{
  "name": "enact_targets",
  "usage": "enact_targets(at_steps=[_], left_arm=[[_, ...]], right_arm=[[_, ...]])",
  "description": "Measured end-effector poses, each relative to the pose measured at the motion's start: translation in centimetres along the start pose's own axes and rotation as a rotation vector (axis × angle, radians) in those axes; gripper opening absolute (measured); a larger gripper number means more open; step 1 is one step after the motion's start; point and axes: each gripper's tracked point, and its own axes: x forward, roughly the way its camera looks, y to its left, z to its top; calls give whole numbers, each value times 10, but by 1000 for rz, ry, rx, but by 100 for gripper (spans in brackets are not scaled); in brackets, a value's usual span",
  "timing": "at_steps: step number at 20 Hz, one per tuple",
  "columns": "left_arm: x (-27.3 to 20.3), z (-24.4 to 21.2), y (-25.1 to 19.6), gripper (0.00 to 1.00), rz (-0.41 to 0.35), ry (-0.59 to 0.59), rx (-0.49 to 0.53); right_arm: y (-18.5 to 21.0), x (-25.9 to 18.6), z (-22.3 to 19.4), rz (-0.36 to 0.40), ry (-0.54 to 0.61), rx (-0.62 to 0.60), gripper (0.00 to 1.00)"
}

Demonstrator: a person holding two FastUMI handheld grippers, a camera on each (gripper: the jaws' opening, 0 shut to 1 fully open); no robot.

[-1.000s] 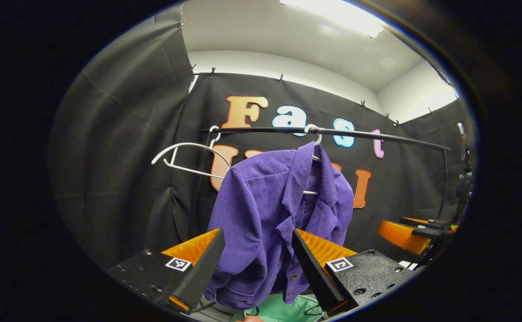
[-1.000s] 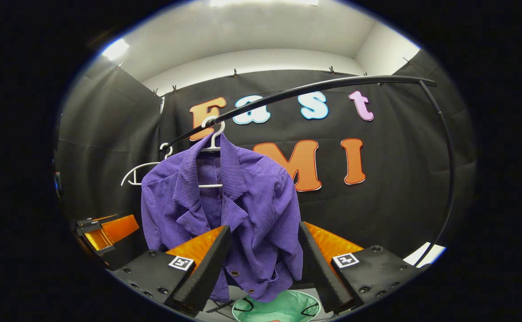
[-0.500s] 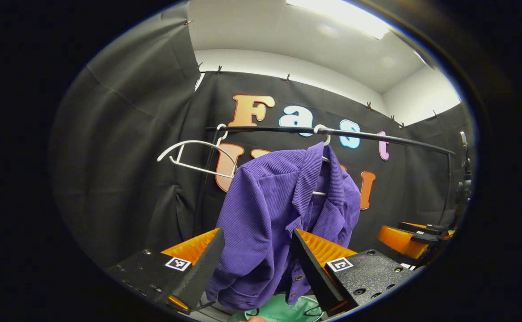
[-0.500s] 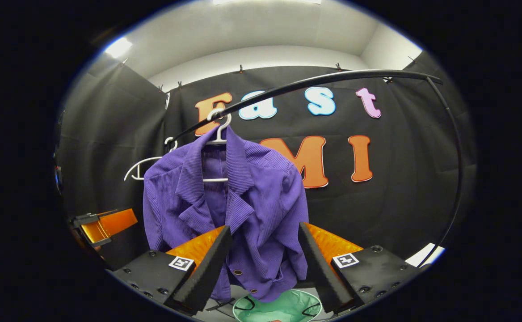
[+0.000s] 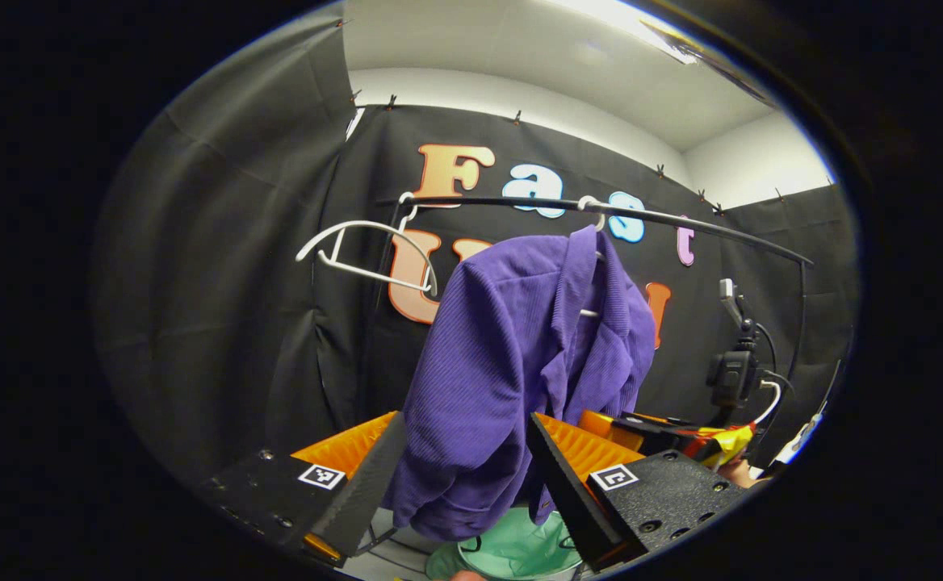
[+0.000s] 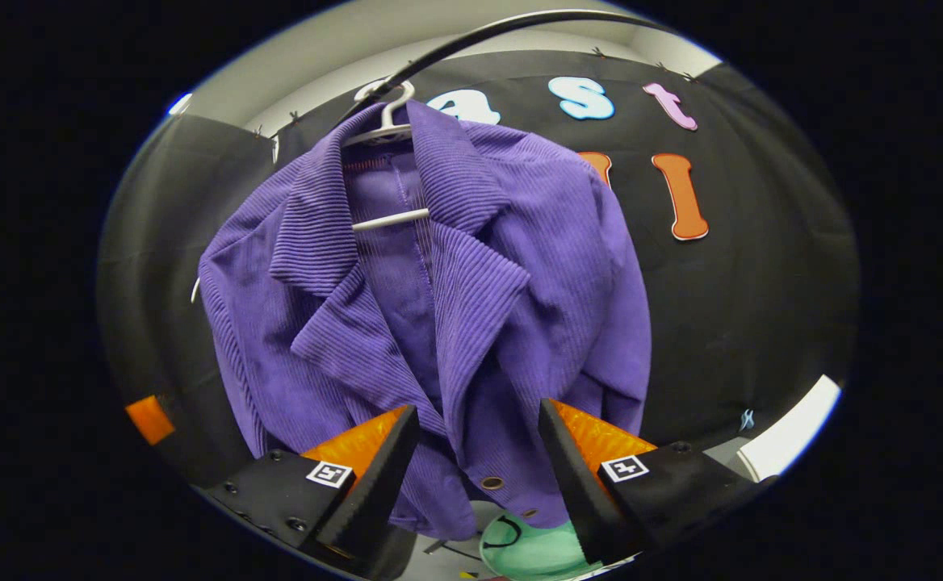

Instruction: Grasp the clothes on the hanger with both hands and then place them into the laundry hamper below.

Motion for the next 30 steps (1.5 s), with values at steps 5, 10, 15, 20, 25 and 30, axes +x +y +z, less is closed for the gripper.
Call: enact_targets(at_steps=[5, 10, 15, 20, 25, 30], left_arm=[[-8, 4, 11, 95, 51, -11, 45], [-1, -7, -29, 95, 23, 14, -1], [42, -45, -112, 95, -31, 60, -110], [99, -91, -165, 95, -21, 99, -102], [154, -114, -150, 95, 223, 25, -64], [189, -117, -120, 92, 362, -48, -35]], right_arm=[[-86, 36, 1, -309, -55, 5, 97], [-97, 58, 14, -107, -28, 73, 56], [-110, 2, 54, 53, -116, -103, 2], [-132, -57, 83, 216, -142, -130, 8], [-158, -78, 107, 276, -171, -103, 8], [-158, -93, 115, 331, -190, -153, 8]])
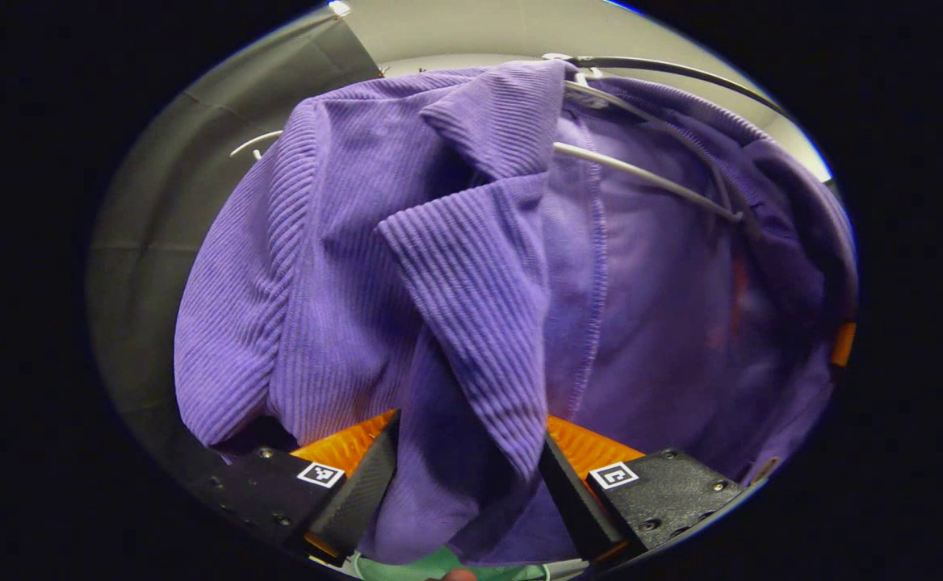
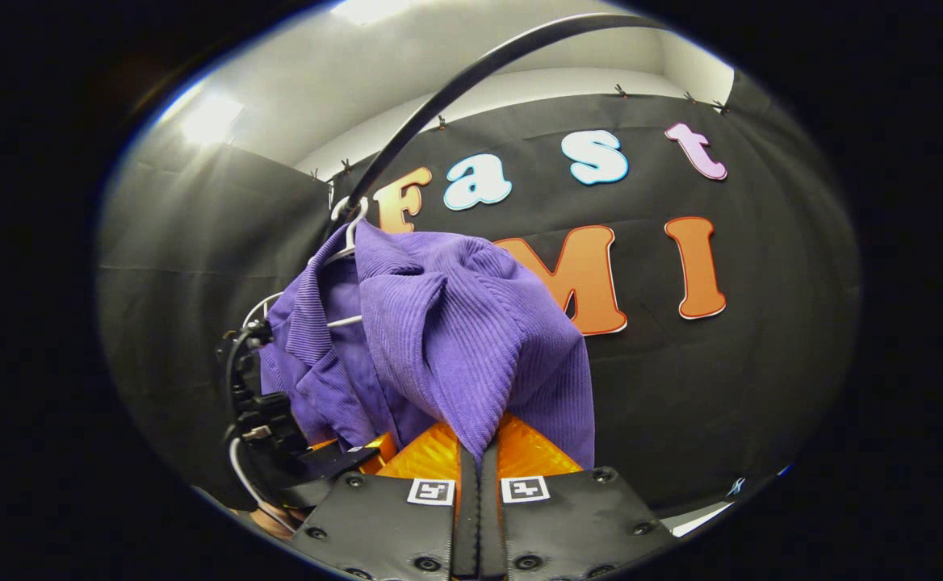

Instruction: Grasp the clothes on the hanger with both hands and then place them into the laundry hamper below.

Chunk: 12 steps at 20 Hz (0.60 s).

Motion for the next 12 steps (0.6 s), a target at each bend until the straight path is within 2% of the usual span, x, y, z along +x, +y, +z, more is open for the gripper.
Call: enact_targets(at_steps=[1, 2, 4, 5, 7, 8, 9, 10, 11, 12], left_arm=[[2, 0, 12, 95, 23, -11, 21], [-2, -5, 22, 94, 29, -5, 42], [-11, 2, 45, 38, 52, 35, 67], [-23, 10, 48, 10, 13, 27, 48], [-46, 36, 61, 7, -8, -10, 41], [-61, 52, 68, 9, 2, -36, 57], [-75, 72, 74, 6, 14, -71, 75], [-85, 94, 80, 10, 28, -110, 90], [-87, 118, 90, 4, 39, -147, 86], [-88, 137, 96, 6, 40, -170, 61]], right_arm=[[-2, -2, 3, 2, -10, -10, 8], [-4, -4, 6, 2, -22, -19, 8], [-5, -1, 12, -8, -40, -34, 8], [-7, 0, 14, -19, -51, -49, 8], [-14, 2, 20, -58, -87, -100, 8], [-18, 2, 28, -86, -117, -131, 8], [-23, 3, 37, -117, -155, -155, 8], [-23, 4, 49, -140, -193, -159, 11], [-21, 4, 60, -146, -227, -148, 8], [-17, 7, 71, -148, -257, -140, 8]])
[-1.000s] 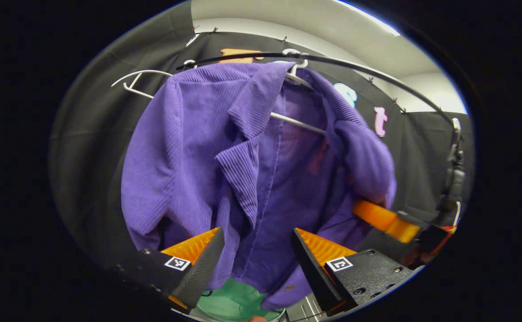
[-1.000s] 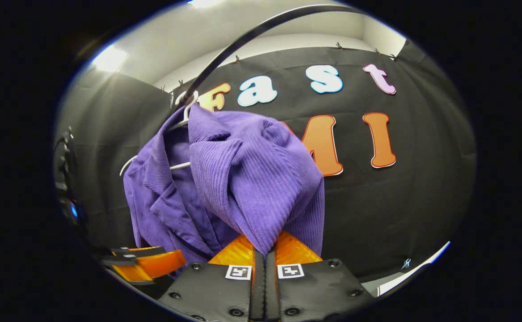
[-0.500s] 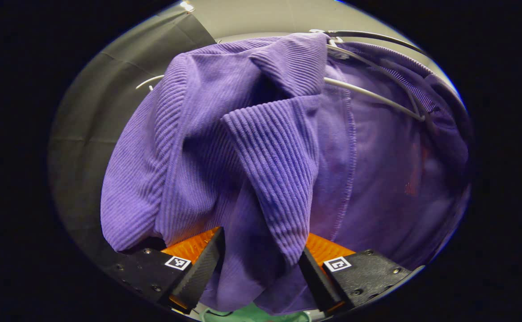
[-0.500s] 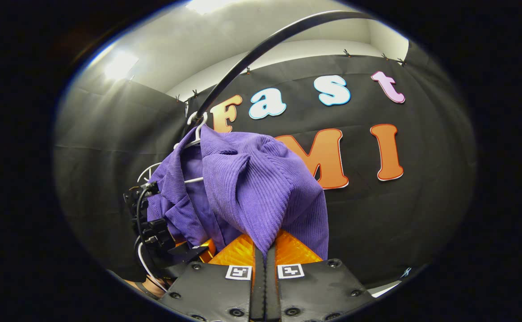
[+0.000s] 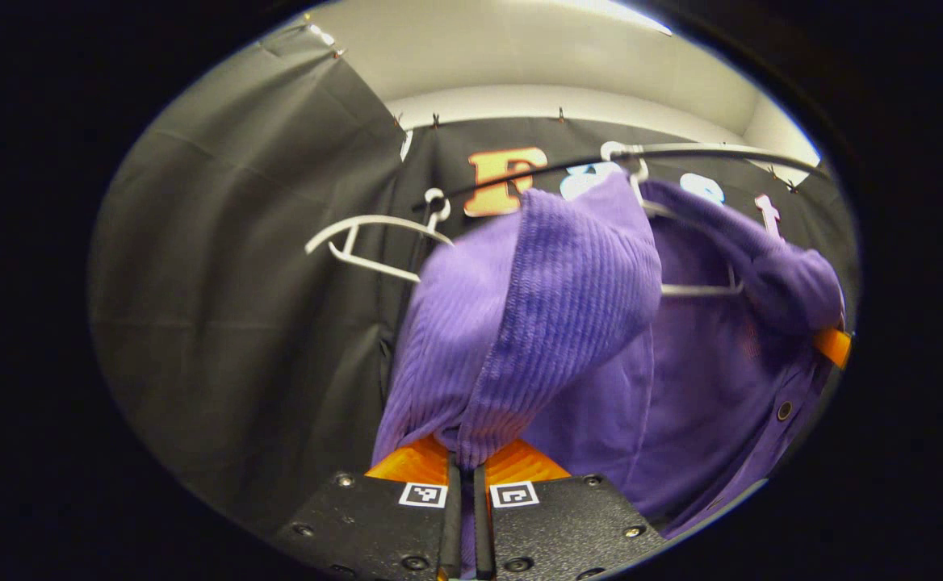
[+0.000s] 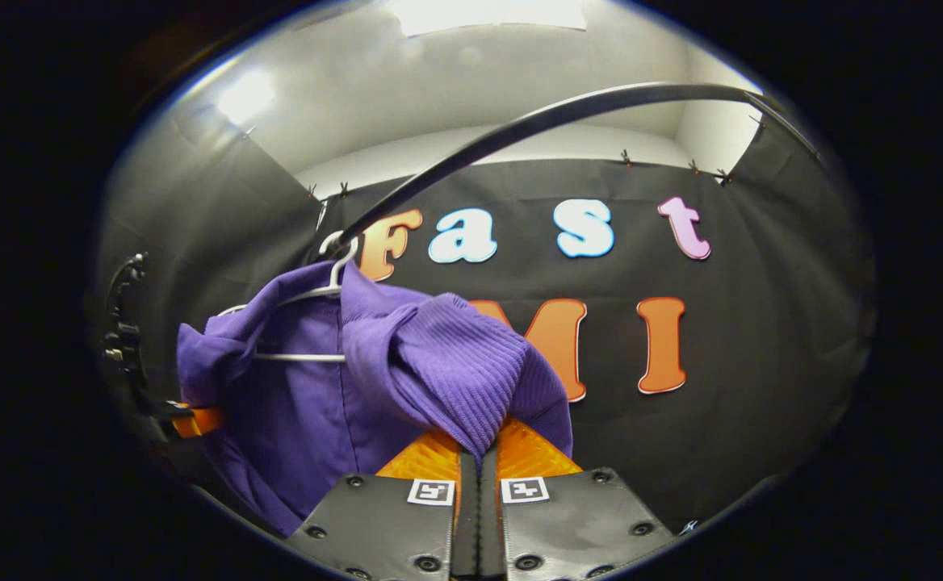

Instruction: Grasp the clothes on the hanger with both hands and then place them into the laundry hamper below.

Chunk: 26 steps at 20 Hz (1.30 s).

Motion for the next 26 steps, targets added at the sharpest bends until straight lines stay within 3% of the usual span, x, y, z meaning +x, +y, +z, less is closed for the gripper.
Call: enact_targets(at_steps=[3, 6, 7, 9, 11, 17, 21, 26], left_arm=[[19, 60, 32, 7, 25, -68, -79], [43, 108, 45, 7, -6, -73, -127], [49, 128, 50, 9, -16, -94, -128], [67, 159, 60, 4, -24, -143, -76], [97, 159, 74, 7, -2, -116, -17], [161, 54, 93, 8, 9, 148, -110], [166, -32, 78, 8, -6, 300, -109], [150, -93, 45, 8, -75, 362, 0]], right_arm=[[-5, 13, 28, -47, -82, -45, 7], [-9, 10, 57, -86, -153, -75, 8], [-11, 8, 63, -99, -162, -75, 8], [-13, 7, 69, -124, -167, -71, 8], [-14, 6, 74, -147, -173, -59, 7], [-22, -6, 71, -189, -141, -52, 8], [-29, 0, 57, -206, -93, -18, 7], [-45, 9, 44, -274, -82, -59, 7]])
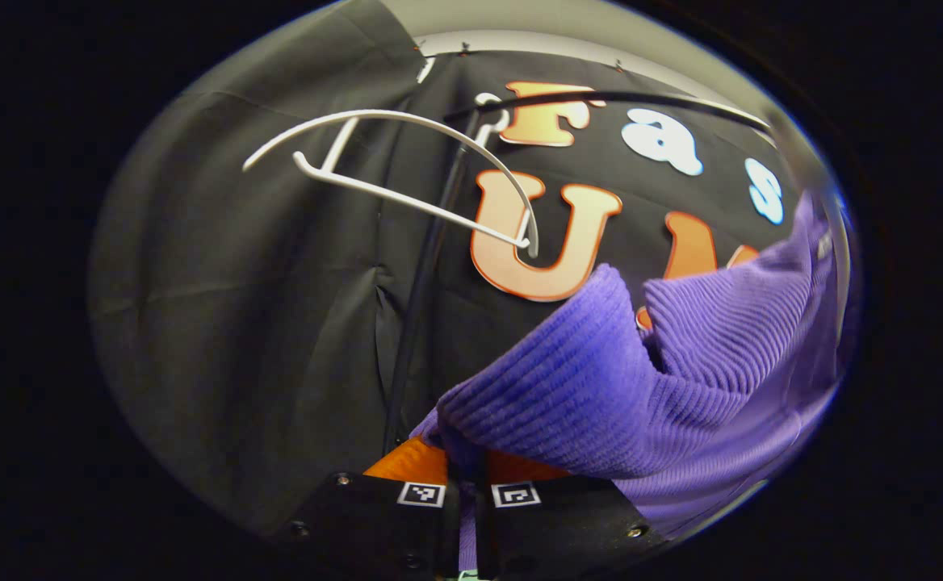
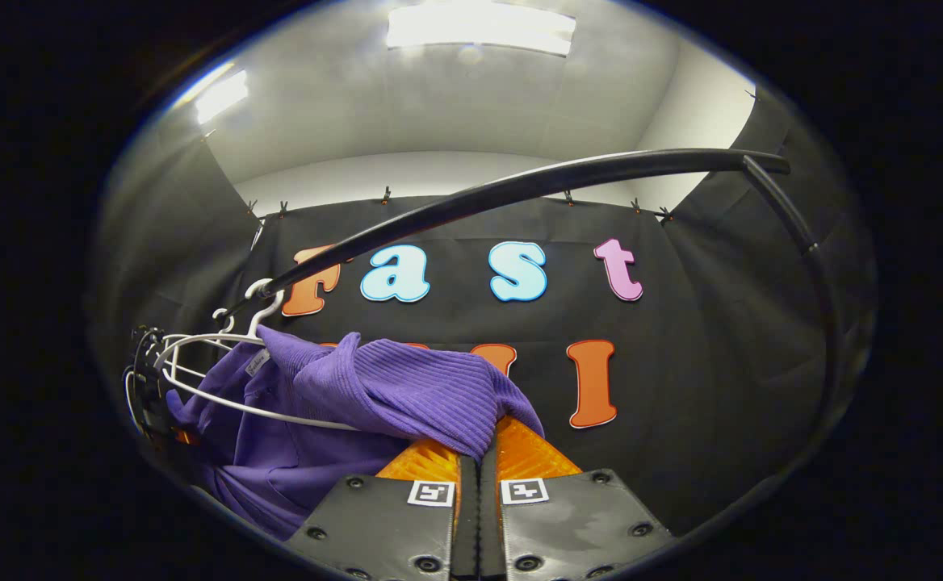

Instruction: Grasp the clothes on the hanger with both hands and then place them into the laundry hamper below.

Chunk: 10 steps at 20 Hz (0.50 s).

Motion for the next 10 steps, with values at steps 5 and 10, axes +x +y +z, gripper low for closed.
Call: enact_targets(at_steps=[5, 10], left_arm=[[-13, -51, -30, 8, -98, 76, 63], [-25, -89, -52, 8, -148, 139, 58]], right_arm=[[-28, 37, 3, -127, -53, -35, 8], [-53, 71, -31, -225, -19, -97, 8]])
